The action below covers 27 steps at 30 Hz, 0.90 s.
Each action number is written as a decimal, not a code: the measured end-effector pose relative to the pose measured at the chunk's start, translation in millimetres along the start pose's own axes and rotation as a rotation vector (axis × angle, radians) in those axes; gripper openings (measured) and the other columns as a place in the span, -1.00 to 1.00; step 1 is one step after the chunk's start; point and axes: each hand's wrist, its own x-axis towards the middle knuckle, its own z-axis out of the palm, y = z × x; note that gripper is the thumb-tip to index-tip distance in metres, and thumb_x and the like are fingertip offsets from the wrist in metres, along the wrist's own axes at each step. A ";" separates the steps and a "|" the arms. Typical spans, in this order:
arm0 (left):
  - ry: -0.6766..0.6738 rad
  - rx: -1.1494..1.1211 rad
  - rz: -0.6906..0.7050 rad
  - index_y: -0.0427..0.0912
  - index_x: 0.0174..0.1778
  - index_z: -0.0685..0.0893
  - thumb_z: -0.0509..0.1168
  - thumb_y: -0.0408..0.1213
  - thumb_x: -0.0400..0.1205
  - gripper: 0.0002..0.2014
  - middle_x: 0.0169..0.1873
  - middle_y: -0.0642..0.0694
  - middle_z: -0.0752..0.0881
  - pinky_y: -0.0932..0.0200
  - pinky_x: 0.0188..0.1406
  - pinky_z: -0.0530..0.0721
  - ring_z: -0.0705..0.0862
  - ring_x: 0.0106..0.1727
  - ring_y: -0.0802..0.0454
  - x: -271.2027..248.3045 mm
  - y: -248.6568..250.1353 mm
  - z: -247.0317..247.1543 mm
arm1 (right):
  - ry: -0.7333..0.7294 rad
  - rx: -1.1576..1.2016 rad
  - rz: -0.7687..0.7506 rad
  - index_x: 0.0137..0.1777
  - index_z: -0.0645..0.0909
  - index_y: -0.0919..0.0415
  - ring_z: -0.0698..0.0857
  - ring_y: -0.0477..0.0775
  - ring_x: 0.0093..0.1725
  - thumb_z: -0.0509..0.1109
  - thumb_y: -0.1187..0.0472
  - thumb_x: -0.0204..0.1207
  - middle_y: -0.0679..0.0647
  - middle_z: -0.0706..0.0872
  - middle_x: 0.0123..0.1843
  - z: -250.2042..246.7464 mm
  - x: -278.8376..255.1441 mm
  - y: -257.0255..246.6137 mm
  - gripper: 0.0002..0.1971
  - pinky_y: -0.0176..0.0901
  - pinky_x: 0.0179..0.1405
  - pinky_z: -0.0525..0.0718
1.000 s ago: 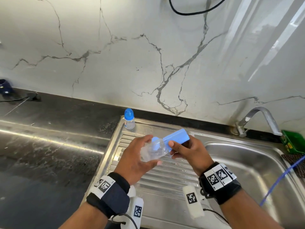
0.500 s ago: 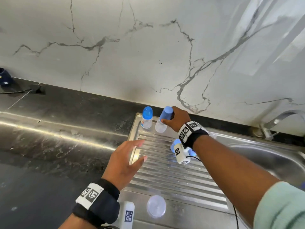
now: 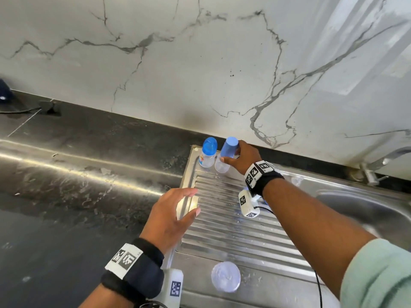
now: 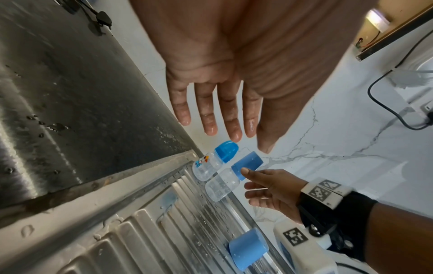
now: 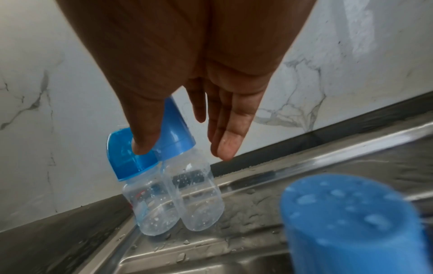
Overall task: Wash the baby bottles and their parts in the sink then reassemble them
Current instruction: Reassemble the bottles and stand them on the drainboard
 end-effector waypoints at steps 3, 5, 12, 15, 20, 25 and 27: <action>0.000 0.009 0.010 0.16 0.35 0.66 0.51 -0.12 0.59 -0.60 0.20 0.32 0.68 0.52 0.26 0.42 0.56 0.31 0.42 -0.5 1.0 1.9 | 0.016 -0.011 0.004 0.54 0.48 0.19 0.68 0.11 0.26 0.65 -0.11 0.40 0.10 0.71 0.27 -10.0 -17.3 5.9 -0.22 -0.19 0.13 0.52; -0.001 0.004 0.016 0.12 0.34 0.67 0.51 -0.14 0.60 -0.61 0.20 0.30 0.68 0.49 0.26 0.45 0.58 0.30 0.38 -2.5 3.7 6.5 | 0.021 -0.043 -0.016 0.59 0.44 0.17 0.68 0.10 0.24 0.61 -0.12 0.45 0.11 0.70 0.30 -18.8 -38.5 12.5 -0.23 -0.17 0.19 0.54; -0.044 0.042 0.048 0.06 0.36 0.68 0.39 -0.17 0.70 -0.70 0.24 0.20 0.69 0.66 0.23 0.35 0.60 0.26 0.35 -11.6 6.9 27.0 | -0.213 -0.068 -0.415 0.34 0.68 -0.02 0.68 -0.17 -0.04 0.54 -0.22 0.46 -0.19 0.66 0.15 -36.8 -158.6 25.2 -0.50 -0.34 0.00 0.56; -0.048 0.048 0.036 0.00 0.37 0.69 0.31 -0.35 0.73 -0.69 0.24 0.16 0.70 0.71 0.18 0.34 0.61 0.26 0.31 -18.3 8.6 34.8 | -0.513 -0.097 -0.526 0.45 0.58 -0.17 0.62 -0.20 0.17 0.53 -0.32 0.42 -0.23 0.60 0.33 -34.2 -205.3 27.6 -0.39 -0.57 0.07 0.47; -0.068 0.065 0.022 -0.01 0.34 0.69 0.28 -0.45 0.70 -0.65 0.22 0.14 0.71 0.68 0.21 0.35 0.58 0.21 0.40 -26.4 19.7 49.0 | -0.656 -0.267 -0.660 0.61 0.33 -0.32 0.46 -0.07 0.48 0.49 -0.23 0.52 -0.12 0.45 0.52 -10.1 -242.2 43.7 -0.32 -0.06 0.36 0.58; -0.131 0.013 -0.008 0.04 0.35 0.68 0.37 -0.21 0.70 -0.71 0.22 0.21 0.69 0.45 0.27 0.52 0.55 0.23 0.49 -36.6 28.7 64.0 | -0.433 0.078 -0.492 0.45 0.53 -0.14 0.67 -0.15 0.10 0.61 0.03 0.45 -0.12 0.64 0.26 -18.6 -246.9 70.6 -0.43 -0.25 0.10 0.70; -0.184 -0.009 -0.050 0.12 0.37 0.65 0.41 0.17 0.60 -0.55 0.23 0.25 0.67 0.27 0.26 0.59 0.58 0.26 0.41 -40.1 34.4 72.1 | -0.325 0.322 -0.354 0.34 0.55 -0.08 0.75 -0.03 -0.02 0.67 0.14 0.38 -0.11 0.70 0.15 -33.5 -250.8 84.2 -0.45 -0.15 0.03 0.79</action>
